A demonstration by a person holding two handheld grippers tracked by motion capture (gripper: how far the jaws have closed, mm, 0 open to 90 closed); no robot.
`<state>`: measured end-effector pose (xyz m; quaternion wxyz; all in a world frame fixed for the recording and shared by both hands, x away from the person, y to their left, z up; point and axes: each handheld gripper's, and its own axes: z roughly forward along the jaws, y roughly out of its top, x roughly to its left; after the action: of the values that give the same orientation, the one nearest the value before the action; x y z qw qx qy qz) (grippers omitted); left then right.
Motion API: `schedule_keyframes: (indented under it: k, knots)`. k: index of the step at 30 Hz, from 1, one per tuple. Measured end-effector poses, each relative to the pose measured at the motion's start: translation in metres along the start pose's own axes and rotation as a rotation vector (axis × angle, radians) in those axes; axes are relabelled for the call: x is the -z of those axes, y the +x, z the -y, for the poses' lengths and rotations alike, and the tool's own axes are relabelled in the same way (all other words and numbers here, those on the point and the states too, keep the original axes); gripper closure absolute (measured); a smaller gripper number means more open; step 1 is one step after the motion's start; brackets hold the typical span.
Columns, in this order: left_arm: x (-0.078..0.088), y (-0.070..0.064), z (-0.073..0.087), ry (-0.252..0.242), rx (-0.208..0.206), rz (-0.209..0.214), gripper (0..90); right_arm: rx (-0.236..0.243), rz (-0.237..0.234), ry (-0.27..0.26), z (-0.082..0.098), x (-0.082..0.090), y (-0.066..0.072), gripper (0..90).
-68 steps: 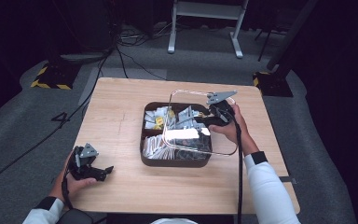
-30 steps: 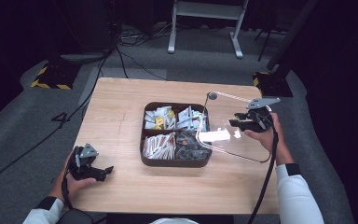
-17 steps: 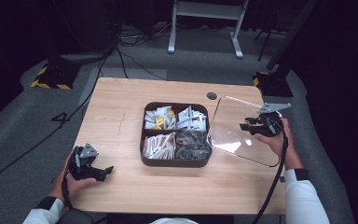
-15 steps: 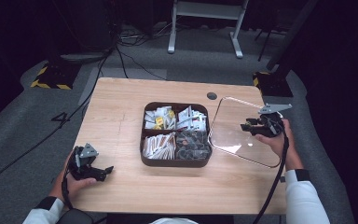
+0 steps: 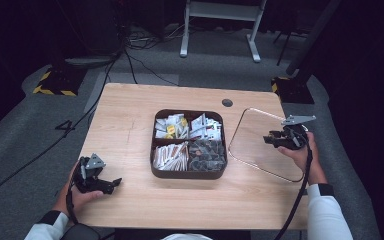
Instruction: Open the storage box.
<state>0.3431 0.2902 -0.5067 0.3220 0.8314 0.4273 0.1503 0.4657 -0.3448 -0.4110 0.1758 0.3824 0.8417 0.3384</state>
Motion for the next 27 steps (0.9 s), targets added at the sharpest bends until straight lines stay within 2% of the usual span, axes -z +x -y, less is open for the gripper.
schedule_keyframes:
  k: [10,16,17,27]
  knots:
    - [0.000,0.000,0.000,0.000,0.000,0.000,0.3,-0.024,0.017,0.040,0.009,-0.019,-0.009,58.9]
    - [0.000,0.000,0.000,0.000,0.000,0.000,0.4,-0.034,0.036,0.072,0.014,-0.035,-0.012,58.9]
    - [0.000,0.000,0.000,0.002,-0.001,0.001,0.4,-0.047,0.038,0.083,0.016,-0.040,-0.014,58.9]
    - [0.000,0.000,0.000,0.002,-0.001,0.001,0.4,-0.067,0.036,0.091,0.019,-0.057,-0.014,58.9]
